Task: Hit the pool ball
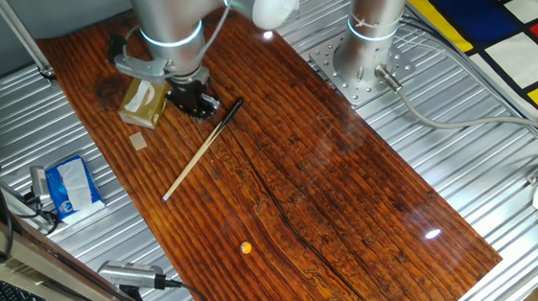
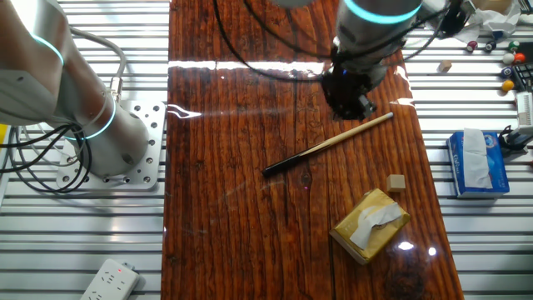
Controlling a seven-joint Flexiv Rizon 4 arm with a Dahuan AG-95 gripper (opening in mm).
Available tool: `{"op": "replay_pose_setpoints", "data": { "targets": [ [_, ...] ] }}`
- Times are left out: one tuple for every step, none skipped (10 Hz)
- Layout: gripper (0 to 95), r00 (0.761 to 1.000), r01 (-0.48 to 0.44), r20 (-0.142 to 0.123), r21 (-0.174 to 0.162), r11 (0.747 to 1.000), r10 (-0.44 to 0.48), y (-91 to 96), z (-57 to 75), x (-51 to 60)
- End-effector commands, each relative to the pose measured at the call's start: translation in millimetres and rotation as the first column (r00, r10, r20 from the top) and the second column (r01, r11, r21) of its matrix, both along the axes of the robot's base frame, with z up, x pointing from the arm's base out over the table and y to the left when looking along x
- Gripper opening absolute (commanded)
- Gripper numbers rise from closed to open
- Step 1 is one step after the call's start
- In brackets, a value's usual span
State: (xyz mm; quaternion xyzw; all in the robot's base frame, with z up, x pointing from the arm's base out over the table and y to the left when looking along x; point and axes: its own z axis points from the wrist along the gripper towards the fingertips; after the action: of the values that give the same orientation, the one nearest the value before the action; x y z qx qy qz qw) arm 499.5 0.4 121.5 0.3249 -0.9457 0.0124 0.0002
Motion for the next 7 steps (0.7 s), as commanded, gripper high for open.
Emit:
{"op": "replay_pose_setpoints", "data": {
  "targets": [
    [0.0,1.0,0.014,-0.004,0.007,1.0,-0.014,-1.5,-7.9,-3.0],
    [0.0,1.0,0.006,0.0,0.007,1.0,-0.006,-7.3,-15.4,-6.3],
    [0.0,1.0,0.004,0.006,0.018,1.0,-0.004,-12.3,-19.7,-9.1],
    [0.0,1.0,0.003,0.006,0.023,1.0,-0.003,-18.0,-26.3,-13.2],
    [0.0,1.0,0.004,0.006,0.019,1.0,-0.004,-19.2,-30.5,-14.9],
    [0.0,1.0,0.005,0.008,0.022,1.0,-0.005,-20.3,-38.7,-17.9],
    [0.0,1.0,-0.002,0.015,0.029,1.0,0.002,-22.2,-47.3,-22.0]
  ]
}}
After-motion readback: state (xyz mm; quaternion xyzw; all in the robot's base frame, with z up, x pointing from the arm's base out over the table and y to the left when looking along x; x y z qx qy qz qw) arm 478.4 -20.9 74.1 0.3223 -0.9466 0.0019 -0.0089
